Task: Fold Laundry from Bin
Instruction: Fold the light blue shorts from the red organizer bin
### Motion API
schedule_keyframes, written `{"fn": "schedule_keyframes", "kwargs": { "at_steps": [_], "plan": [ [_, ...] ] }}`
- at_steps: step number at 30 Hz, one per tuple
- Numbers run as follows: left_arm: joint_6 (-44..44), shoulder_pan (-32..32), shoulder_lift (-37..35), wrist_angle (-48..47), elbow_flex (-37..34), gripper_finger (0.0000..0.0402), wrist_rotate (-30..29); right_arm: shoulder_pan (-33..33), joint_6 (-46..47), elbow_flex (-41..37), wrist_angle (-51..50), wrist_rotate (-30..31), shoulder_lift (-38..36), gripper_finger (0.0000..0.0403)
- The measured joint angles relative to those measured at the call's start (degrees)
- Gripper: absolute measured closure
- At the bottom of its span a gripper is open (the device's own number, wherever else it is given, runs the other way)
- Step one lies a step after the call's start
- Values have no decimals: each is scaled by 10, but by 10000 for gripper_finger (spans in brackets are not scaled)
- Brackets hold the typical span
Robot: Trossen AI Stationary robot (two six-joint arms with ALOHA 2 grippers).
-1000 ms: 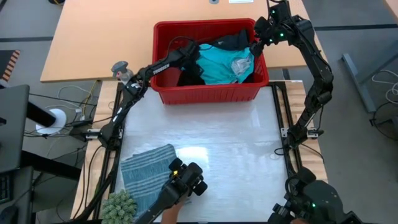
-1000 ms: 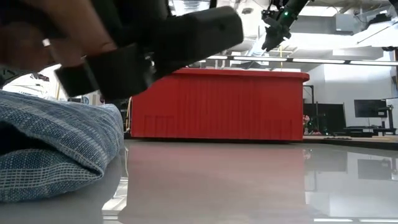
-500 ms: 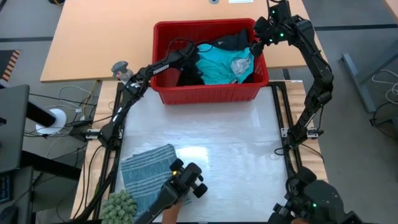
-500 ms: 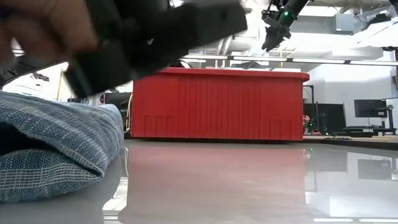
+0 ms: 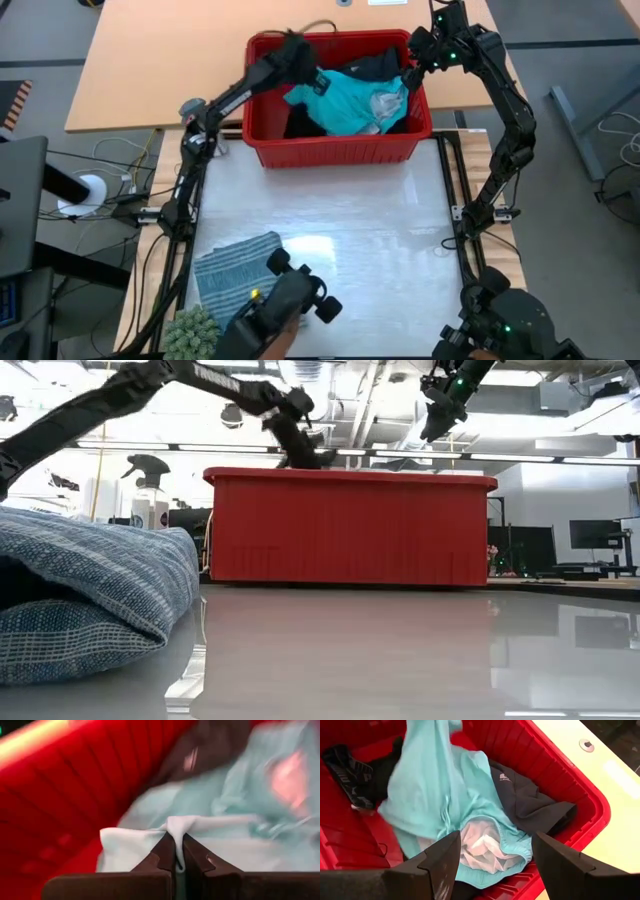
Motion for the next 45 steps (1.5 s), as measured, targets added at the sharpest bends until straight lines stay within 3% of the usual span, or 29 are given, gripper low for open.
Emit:
{"fn": "schedule_keyframes", "kwargs": {
  "at_steps": [9,14,17,24,29,35,41,45],
  "plan": [
    [-12,-27,-148,114,0,401,109,-13,1,0,26,0,0,133],
    [-12,-67,-230,140,0,401,202,-16,7,0,45,0,0,133],
    [-1,-103,-270,140,0,401,222,-17,7,0,41,-5,0,133],
    [43,-214,-344,157,0,401,184,6,3,0,9,-186,-16,133],
    [45,-306,-367,178,1,401,207,34,5,0,9,-195,-49,133],
    [39,-415,-359,252,1,401,194,72,7,0,-16,-196,-98,133],
    [72,-497,-314,367,0,401,104,134,24,0,-85,-227,-160,133],
    [122,-516,-299,358,0,401,-40,195,98,0,-104,-241,-205,133]
  ]
}}
